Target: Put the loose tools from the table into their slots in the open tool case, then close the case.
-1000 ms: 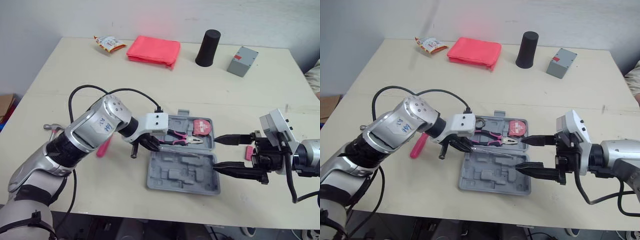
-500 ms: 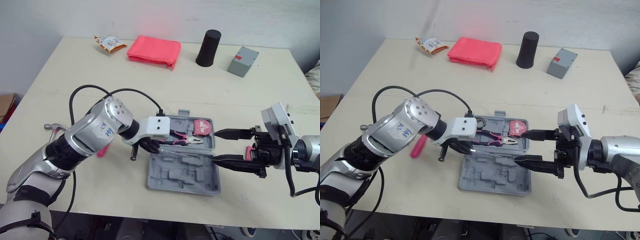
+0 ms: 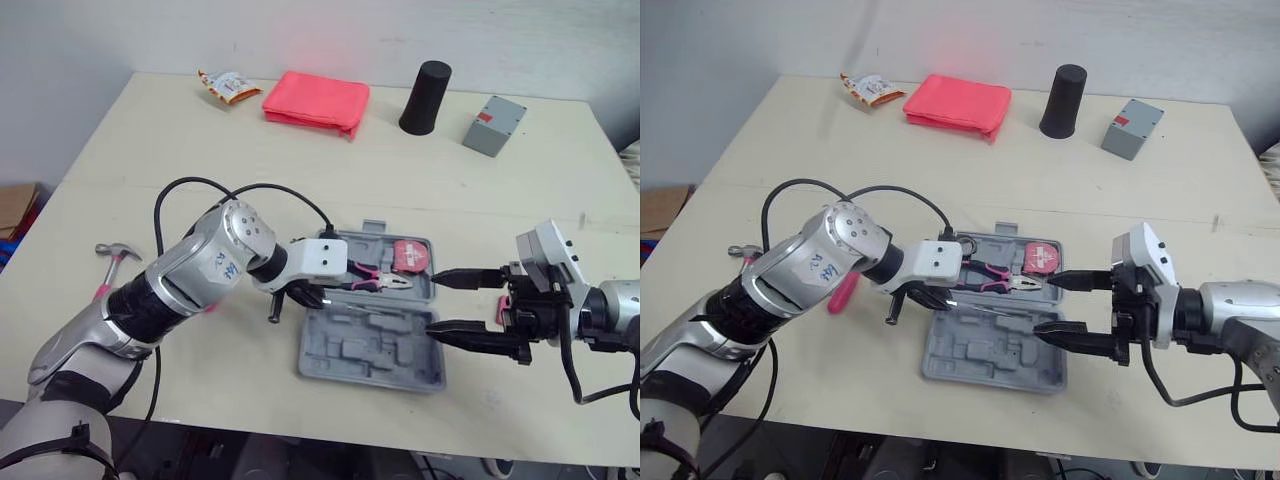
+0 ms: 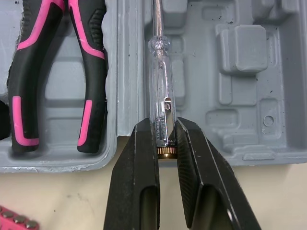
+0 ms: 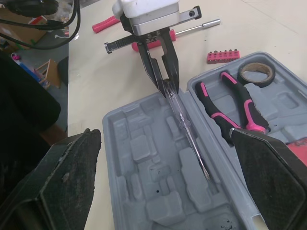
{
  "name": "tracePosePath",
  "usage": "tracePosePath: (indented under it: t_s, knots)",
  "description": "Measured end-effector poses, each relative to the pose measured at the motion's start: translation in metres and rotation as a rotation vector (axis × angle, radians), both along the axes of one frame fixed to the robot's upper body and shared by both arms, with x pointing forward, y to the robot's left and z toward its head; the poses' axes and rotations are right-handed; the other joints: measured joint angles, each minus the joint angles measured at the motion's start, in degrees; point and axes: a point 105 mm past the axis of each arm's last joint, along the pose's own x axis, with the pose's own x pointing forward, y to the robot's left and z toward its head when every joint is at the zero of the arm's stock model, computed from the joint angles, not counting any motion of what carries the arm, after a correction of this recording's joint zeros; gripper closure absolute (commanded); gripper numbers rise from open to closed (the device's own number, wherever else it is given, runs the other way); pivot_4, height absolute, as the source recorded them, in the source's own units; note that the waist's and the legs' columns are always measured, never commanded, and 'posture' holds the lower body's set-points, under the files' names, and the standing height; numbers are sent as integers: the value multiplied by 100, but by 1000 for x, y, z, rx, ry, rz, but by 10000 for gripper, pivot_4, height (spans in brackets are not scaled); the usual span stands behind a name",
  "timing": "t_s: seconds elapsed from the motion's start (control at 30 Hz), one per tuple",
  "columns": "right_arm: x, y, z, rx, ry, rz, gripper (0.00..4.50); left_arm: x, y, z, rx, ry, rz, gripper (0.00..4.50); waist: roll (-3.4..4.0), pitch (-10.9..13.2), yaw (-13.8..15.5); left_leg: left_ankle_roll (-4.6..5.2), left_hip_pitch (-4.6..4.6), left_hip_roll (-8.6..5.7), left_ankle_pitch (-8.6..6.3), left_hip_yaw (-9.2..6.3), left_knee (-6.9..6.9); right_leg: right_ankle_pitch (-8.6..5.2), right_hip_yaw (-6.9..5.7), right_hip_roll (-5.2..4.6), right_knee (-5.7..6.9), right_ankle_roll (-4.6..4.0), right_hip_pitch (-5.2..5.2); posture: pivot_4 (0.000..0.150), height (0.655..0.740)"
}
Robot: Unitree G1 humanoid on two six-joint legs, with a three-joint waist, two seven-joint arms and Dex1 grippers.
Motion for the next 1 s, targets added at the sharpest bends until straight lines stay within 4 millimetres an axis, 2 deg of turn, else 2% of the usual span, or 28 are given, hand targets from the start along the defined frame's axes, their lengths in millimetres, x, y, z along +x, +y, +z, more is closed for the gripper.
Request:
tracePosePath:
  t_s: [0.8,1.0]
  knots:
    - [-1,-2,-2,0,7,-8,0,5,-14,-2,-45,-15,-15,44588,0,0,1,8,-12,0,-5,-8,36,0,-6,1,12,0,0,1500,7361]
    - [-2,-2,-1,-1,1,-9,0,9,-16,7,-60,-35,-10,44588,0,0,-5,9,-16,1,-5,-10,42,0,-8,2,14,0,-1,1500,7361]
